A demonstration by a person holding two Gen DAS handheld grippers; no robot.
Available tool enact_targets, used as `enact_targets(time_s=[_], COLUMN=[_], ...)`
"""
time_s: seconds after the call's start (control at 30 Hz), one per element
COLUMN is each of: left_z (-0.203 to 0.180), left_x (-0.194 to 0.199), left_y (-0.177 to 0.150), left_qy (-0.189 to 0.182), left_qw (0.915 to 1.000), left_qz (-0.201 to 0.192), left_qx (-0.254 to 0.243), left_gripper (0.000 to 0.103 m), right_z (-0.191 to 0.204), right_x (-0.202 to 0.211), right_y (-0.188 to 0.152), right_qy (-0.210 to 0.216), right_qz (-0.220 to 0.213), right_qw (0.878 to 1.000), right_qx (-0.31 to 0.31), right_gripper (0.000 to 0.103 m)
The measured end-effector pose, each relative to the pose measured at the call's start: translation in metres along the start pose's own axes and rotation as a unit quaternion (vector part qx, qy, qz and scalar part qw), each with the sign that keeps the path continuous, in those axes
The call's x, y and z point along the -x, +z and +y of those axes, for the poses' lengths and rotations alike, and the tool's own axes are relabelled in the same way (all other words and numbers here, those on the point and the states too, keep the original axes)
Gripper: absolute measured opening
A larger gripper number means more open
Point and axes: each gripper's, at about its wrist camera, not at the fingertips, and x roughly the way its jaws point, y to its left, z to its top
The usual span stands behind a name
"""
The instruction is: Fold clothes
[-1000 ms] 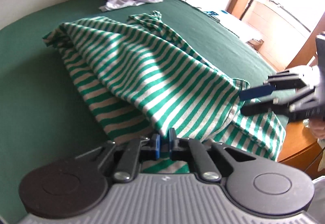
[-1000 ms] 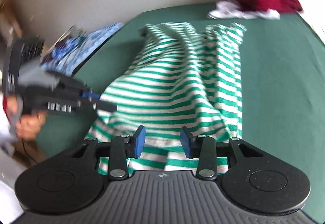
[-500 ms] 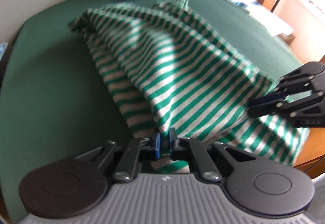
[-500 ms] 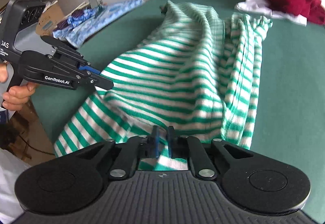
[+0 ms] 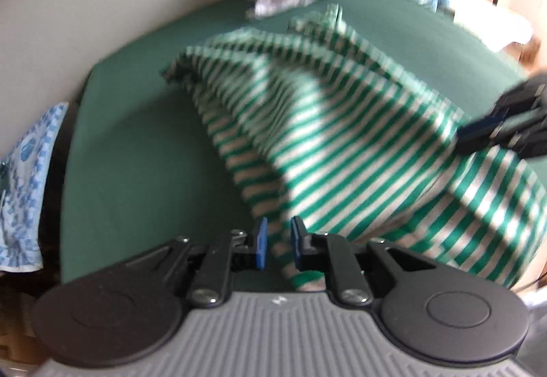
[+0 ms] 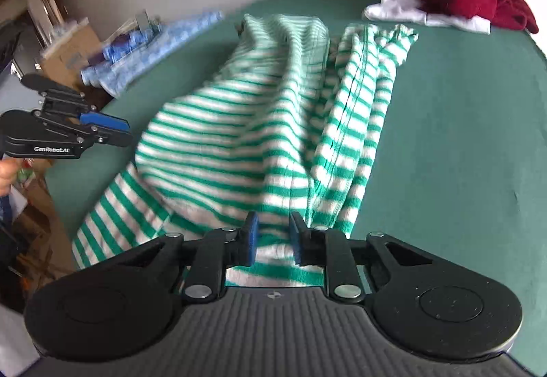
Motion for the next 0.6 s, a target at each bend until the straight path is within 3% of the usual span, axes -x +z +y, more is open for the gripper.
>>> enact_targets(time_s=[0.1, 0.27, 0.37, 0.53, 0.57, 0.6], left_z=[-0.019, -0.021, -0.016, 0.004, 0.011, 0.019], left_x=[-0.008, -0.049, -0.043, -0.003, 0.008, 0.019], left_y=[0.006, -0.002, -0.002, 0.032, 0.046, 0.06], left_qy=[-0.012, -0.01, -0.022, -0.004, 0.003, 0.012], left_qw=[0.9998, 0.999, 0.9976, 0.9981, 0.998, 0.9978], left_qz=[-0.015, 0.022, 0.039, 0.061, 0.062, 0.061], left_qx=[0.0, 0.038, 0.052, 0.009, -0.007, -0.023], left_gripper=[0.025, 0.026, 0.026, 0.03, 0.035, 0.046], right_z=[-0.005, -0.02, -0.029, -0.063, -0.071, -0.076], right_x=[0.006, -0.006, 0.008, 0.055, 0.063, 0.072], right_y=[0.001, 0.002, 0.015, 0.082, 0.101, 0.121], right_qy=[0.015, 0.002, 0.016, 0.021, 0.017, 0.009], right_qz=[-0.015, 0.014, 0.03, 0.05, 0.059, 0.066], right_qw=[1.0, 0.998, 0.996, 0.994, 0.993, 0.993], right_qx=[-0.016, -0.063, -0.081, -0.099, -0.098, -0.093], right_gripper=[0.025, 0.023, 0.025, 0.029, 0.032, 0.035])
